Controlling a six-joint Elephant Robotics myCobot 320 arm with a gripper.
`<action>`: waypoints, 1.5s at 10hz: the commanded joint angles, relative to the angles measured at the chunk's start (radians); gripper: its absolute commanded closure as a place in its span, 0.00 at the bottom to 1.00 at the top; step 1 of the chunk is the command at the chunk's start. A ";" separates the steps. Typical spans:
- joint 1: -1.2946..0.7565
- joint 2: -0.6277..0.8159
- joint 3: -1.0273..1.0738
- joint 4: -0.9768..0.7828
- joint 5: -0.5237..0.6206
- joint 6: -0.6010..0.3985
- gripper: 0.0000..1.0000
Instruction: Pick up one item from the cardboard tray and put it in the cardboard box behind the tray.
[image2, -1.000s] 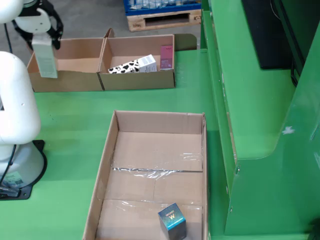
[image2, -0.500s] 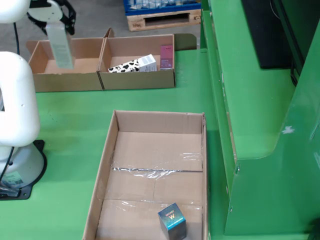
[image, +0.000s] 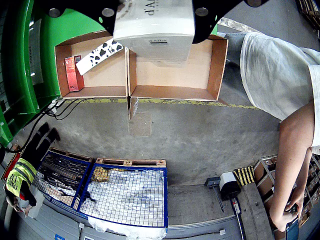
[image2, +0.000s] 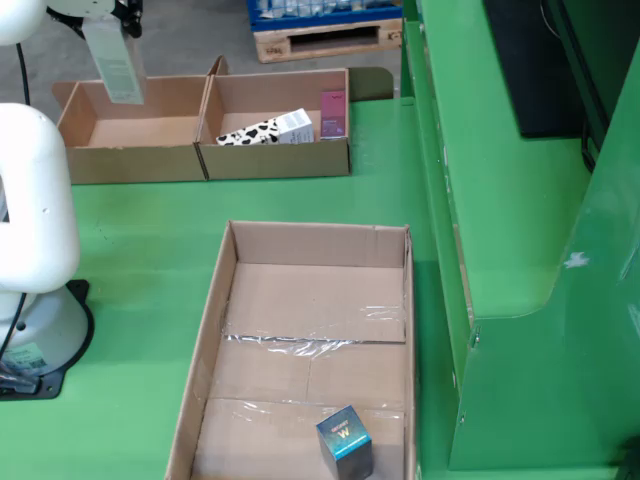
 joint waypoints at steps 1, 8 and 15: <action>-0.005 0.022 0.026 0.013 0.007 -0.005 1.00; -0.005 0.022 0.026 0.013 0.007 -0.005 1.00; -0.139 -0.042 0.026 -0.041 0.117 -0.121 1.00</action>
